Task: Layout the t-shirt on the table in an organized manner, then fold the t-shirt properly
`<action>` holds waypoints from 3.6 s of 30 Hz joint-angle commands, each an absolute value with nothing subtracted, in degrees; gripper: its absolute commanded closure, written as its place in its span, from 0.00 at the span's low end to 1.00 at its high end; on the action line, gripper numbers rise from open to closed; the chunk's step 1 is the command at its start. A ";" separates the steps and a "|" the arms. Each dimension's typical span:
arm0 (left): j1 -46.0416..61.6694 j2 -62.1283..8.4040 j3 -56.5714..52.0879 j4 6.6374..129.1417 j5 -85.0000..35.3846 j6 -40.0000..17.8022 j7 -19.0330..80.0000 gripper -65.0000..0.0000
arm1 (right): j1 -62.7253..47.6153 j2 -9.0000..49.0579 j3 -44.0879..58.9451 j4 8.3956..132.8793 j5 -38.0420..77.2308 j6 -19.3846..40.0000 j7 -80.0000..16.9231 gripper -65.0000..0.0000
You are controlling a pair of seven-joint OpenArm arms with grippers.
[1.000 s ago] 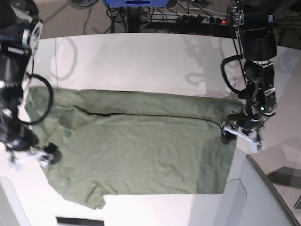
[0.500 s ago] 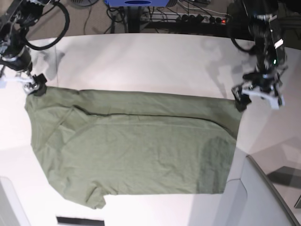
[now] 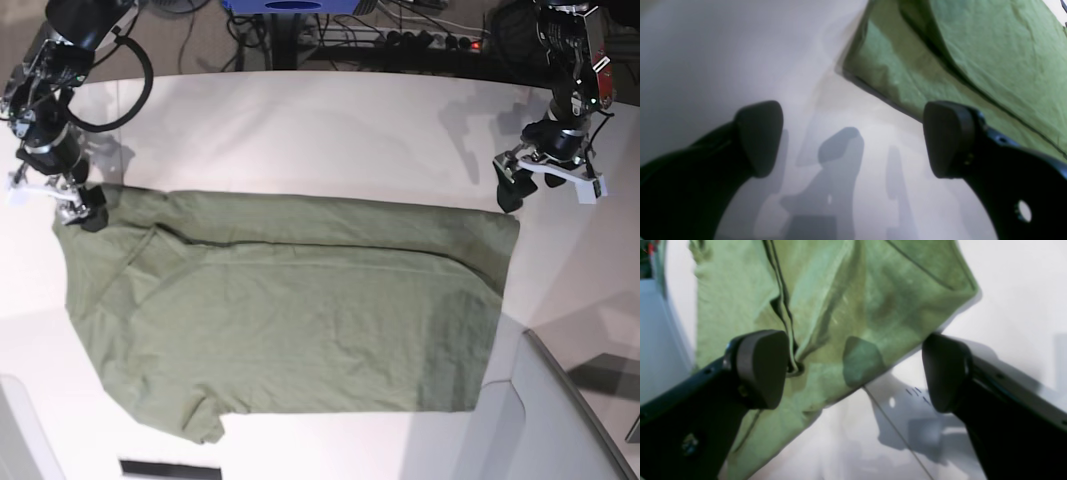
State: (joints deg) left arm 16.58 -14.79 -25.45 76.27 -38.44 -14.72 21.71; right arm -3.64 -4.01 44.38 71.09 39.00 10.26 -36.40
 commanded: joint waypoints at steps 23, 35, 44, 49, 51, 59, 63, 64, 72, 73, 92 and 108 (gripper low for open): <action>14.99 -17.80 -25.80 80.31 -26.77 -14.99 20.62 0.00 | 12.79 16.13 17.45 63.69 30.64 8.13 -43.30 0.09; 15.25 -17.98 -26.42 79.78 -26.77 -14.99 20.62 0.00 | 19.65 17.54 9.10 48.57 30.46 8.13 -32.84 0.09; 15.25 -17.98 -26.42 79.69 -26.77 -14.99 20.62 0.00 | 19.38 17.45 9.10 48.57 30.46 8.04 -33.19 0.49; 15.25 -17.98 -26.42 79.69 -26.77 -14.99 20.62 0.00 | 19.38 17.45 9.10 48.48 30.46 8.04 -33.19 0.51; 15.25 -17.98 -26.42 79.69 -26.77 -14.99 20.62 0.00 | 19.30 17.45 9.10 48.40 30.46 8.04 -33.19 0.51; 15.25 -17.98 -26.42 79.60 -26.77 -14.99 20.62 0.00 | 19.65 17.54 9.01 44.35 30.46 8.04 -32.75 0.51; 15.25 -17.98 -26.42 79.60 -26.77 -14.99 20.62 0.00 | 19.65 17.54 9.01 44.26 30.46 8.04 -32.75 0.56; 15.25 -17.98 -26.42 79.60 -26.77 -14.99 20.62 0.00 | 19.65 17.54 9.01 44.26 30.46 8.04 -32.84 0.62; 15.25 -17.98 -26.42 79.60 -26.77 -14.99 20.62 0.00 | 19.65 17.36 9.01 44.70 30.46 8.04 -33.19 1.00; 15.25 -17.98 -26.42 79.60 -26.77 -14.99 20.62 0.00 | 19.74 17.36 9.01 44.70 30.46 8.04 -33.19 1.00; 15.25 -17.98 -26.42 79.60 -26.77 -14.99 20.62 0.00 | 20.79 17.54 9.01 51.38 30.46 7.78 -36.09 0.70; 15.25 -17.98 -26.42 79.08 -26.77 -14.99 20.44 0.00 | 18.95 17.63 9.10 48.75 30.46 7.78 -36.35 0.57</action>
